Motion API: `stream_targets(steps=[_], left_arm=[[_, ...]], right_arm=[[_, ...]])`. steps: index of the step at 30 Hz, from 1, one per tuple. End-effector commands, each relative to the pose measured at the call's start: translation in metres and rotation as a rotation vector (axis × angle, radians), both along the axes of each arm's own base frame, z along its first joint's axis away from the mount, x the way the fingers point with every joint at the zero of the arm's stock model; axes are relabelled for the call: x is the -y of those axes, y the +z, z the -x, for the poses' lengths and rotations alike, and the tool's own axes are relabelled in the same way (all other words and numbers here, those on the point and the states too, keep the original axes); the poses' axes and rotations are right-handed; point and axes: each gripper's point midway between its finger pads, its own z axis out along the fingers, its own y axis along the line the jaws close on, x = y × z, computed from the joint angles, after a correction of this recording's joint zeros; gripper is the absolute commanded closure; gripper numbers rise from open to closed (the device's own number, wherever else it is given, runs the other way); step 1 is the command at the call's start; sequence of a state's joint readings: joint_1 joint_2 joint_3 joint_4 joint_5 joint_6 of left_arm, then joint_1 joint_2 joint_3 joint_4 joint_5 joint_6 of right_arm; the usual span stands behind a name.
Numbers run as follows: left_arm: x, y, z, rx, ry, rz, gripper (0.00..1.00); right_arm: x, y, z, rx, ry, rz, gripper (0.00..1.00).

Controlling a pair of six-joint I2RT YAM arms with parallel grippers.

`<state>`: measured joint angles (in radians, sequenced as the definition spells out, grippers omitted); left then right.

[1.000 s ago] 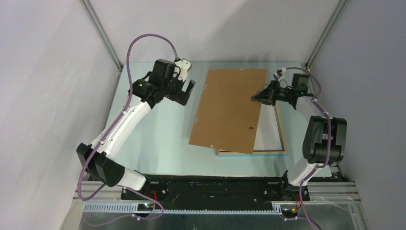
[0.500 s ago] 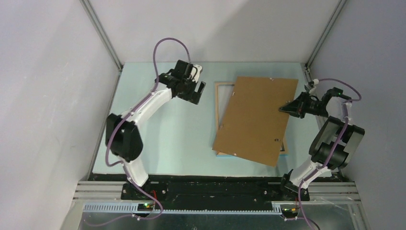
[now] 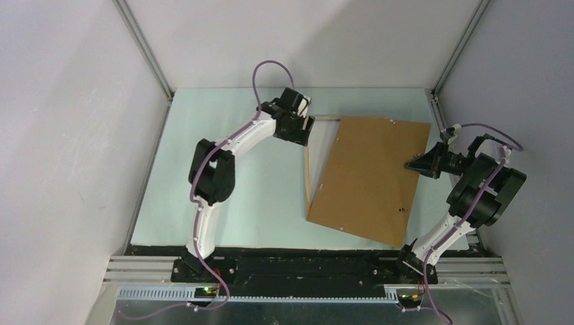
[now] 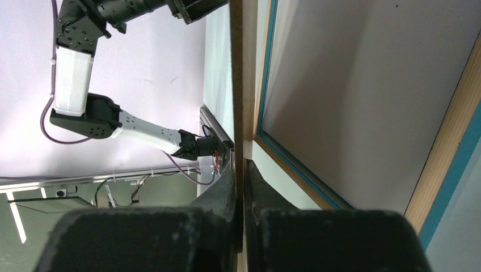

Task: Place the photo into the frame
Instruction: Move the photo frame to the center of the board.

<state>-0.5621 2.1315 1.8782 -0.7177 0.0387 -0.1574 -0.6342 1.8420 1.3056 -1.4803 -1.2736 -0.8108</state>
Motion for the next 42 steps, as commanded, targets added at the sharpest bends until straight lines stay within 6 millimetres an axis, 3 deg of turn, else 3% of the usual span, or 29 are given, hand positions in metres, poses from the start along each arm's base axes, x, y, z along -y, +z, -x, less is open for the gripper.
stream_targets(steps=[1, 9, 17, 42], left_arm=[[0.028, -0.005, -0.002, -0.016, 0.028, 0.059, 0.22], [0.044, -0.04, 0.011, -0.106, 0.019, 0.06, 0.32], [0.042, -0.06, 0.025, -0.165, 0.016, 0.049, 0.49], [0.047, -0.069, 0.039, -0.182, 0.043, 0.029, 0.65]], right_arm=[[-0.007, 0.035, 0.002, 0.028, -0.038, -0.08, 1.0], [-0.008, 0.032, 0.005, 0.014, -0.039, -0.082, 1.0], [-0.008, 0.029, 0.007, 0.008, -0.043, -0.078, 1.0], [-0.008, 0.021, 0.006, -0.011, -0.043, -0.076, 1.0]])
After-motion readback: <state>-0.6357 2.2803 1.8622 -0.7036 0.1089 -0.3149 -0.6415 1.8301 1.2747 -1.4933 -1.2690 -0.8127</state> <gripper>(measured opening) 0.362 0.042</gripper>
